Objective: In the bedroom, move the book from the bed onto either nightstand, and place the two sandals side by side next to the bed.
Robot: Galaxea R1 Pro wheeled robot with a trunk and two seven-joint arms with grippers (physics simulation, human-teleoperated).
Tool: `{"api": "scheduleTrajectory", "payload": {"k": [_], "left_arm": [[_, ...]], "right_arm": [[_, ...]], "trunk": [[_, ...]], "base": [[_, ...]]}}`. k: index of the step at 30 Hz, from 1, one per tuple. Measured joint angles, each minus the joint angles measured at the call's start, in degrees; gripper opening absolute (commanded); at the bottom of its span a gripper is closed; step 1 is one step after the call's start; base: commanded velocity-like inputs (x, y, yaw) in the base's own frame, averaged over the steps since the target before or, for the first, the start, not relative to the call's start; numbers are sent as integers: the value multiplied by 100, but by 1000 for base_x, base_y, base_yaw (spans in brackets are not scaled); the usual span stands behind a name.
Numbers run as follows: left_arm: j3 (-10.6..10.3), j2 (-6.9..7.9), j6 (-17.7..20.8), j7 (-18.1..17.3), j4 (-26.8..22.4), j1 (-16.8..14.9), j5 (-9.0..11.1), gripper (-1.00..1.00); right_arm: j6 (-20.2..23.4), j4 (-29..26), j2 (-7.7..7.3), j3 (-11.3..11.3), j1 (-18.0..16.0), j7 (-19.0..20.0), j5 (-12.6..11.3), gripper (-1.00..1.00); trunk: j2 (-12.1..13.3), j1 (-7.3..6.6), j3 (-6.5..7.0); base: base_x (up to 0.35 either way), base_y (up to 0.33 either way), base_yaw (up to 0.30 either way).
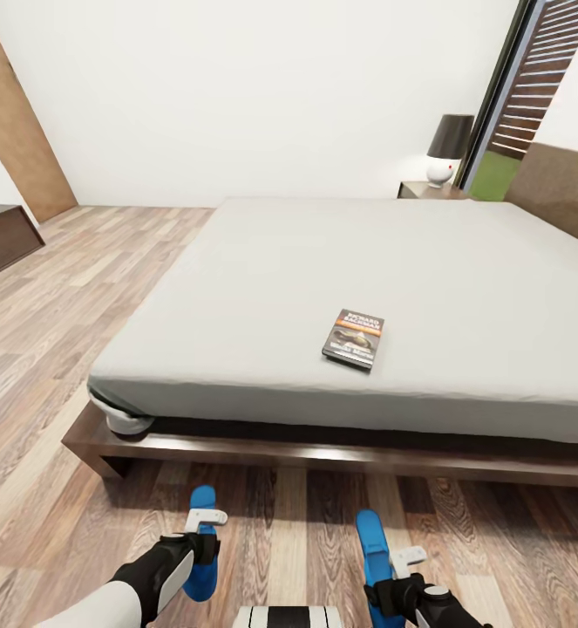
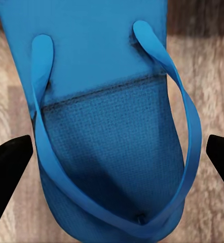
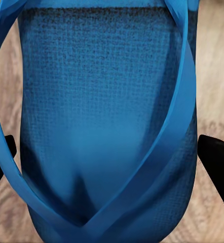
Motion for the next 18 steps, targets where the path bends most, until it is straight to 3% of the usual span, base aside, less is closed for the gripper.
{"api": "scheduleTrajectory", "payload": {"k": [18], "left_arm": [[-8,8,0,1,-8,-4,-17,-100]], "right_arm": [[42,-76,-5,-1,-77,-30,17,-100]], "trunk": [[0,0,0]], "base": [[0,0,0]]}}
